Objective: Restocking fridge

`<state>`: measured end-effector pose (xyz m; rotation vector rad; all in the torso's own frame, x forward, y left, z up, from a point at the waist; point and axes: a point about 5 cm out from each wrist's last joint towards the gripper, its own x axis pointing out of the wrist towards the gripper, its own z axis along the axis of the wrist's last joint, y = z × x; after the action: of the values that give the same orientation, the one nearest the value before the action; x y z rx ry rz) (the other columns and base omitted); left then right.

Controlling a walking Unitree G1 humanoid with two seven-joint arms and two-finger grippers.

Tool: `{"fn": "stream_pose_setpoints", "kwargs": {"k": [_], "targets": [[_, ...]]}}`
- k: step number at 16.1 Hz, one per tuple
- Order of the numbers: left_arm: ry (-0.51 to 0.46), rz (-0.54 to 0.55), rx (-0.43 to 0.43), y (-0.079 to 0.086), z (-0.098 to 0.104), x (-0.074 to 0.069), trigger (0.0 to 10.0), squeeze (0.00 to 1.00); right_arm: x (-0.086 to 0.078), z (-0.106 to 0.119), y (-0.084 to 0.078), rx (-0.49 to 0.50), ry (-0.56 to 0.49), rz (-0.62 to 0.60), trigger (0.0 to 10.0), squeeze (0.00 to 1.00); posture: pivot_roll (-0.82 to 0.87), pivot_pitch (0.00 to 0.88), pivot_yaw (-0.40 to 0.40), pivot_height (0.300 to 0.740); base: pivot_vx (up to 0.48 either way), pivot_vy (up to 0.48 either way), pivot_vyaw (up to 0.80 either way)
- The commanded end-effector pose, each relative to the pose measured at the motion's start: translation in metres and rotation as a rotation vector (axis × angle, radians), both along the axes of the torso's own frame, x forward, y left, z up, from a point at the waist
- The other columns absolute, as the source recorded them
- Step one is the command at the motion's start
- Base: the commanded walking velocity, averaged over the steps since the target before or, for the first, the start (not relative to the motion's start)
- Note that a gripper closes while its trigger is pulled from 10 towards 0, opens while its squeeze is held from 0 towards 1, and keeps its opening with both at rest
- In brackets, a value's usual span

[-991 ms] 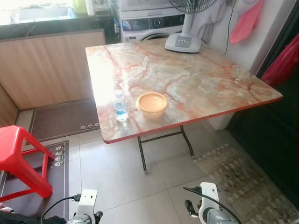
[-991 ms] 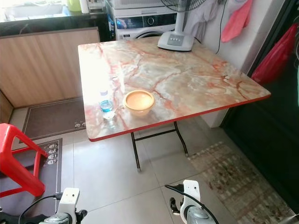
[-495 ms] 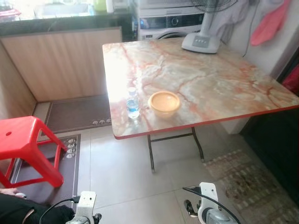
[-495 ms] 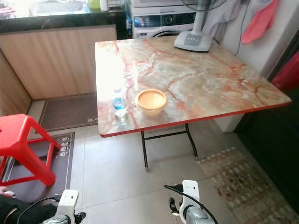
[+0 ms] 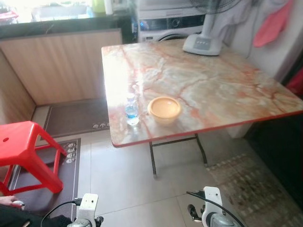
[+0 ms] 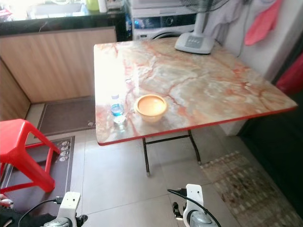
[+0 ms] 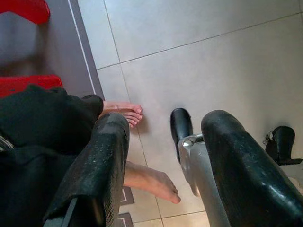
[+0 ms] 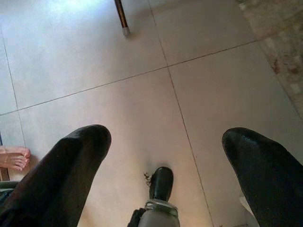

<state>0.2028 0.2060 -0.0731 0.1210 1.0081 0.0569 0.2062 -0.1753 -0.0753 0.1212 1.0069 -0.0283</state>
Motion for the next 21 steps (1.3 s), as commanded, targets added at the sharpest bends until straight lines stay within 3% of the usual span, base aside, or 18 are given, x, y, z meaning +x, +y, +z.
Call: {"fn": "stream_pose_setpoints", "kwargs": {"k": [1, 9, 13, 16, 21], "targets": [[0.003, -0.009, 0.003, 0.0007, -0.0002, -0.0006, 10.0, 0.00, 0.0013, 0.0007, 0.0005, -0.001, -0.003, 0.006, 10.0, 0.00, 0.05, 0.000, -0.009, 0.740, 0.270, 0.000, 0.00], [0.005, -0.017, 0.019, 0.0012, 0.0001, -0.0002, 10.0, 0.00, 0.0019, 0.0011, 0.0004, -0.005, -0.004, 0.024, 10.0, 0.00, 0.05, 0.000, -0.012, 0.740, 0.100, 0.000, 0.00], [0.003, -0.013, 0.024, 0.0014, 0.0003, 0.0002, 10.0, 0.00, 0.0025, 0.0014, 0.0001, -0.007, -0.009, 0.024, 10.0, 0.00, 0.06, 0.000, -0.014, 0.740, 0.000, 0.000, 0.76], [-0.004, -0.010, 0.031, 0.0018, 0.0008, 0.0008, 10.0, 0.00, 0.0022, 0.0012, 0.0003, 0.002, -0.008, -0.001, 10.0, 0.00, 0.06, 0.000, -0.017, 0.740, 0.000, 0.000, 0.15], [-0.117, 0.027, 0.083, 0.0043, 0.0065, 0.0075, 10.0, 0.00, 0.0026, 0.0015, 0.0001, 0.003, -0.007, 0.001, 10.0, 0.00, 0.07, 0.000, -0.017, 0.740, 0.000, 0.000, 0.00]]}}
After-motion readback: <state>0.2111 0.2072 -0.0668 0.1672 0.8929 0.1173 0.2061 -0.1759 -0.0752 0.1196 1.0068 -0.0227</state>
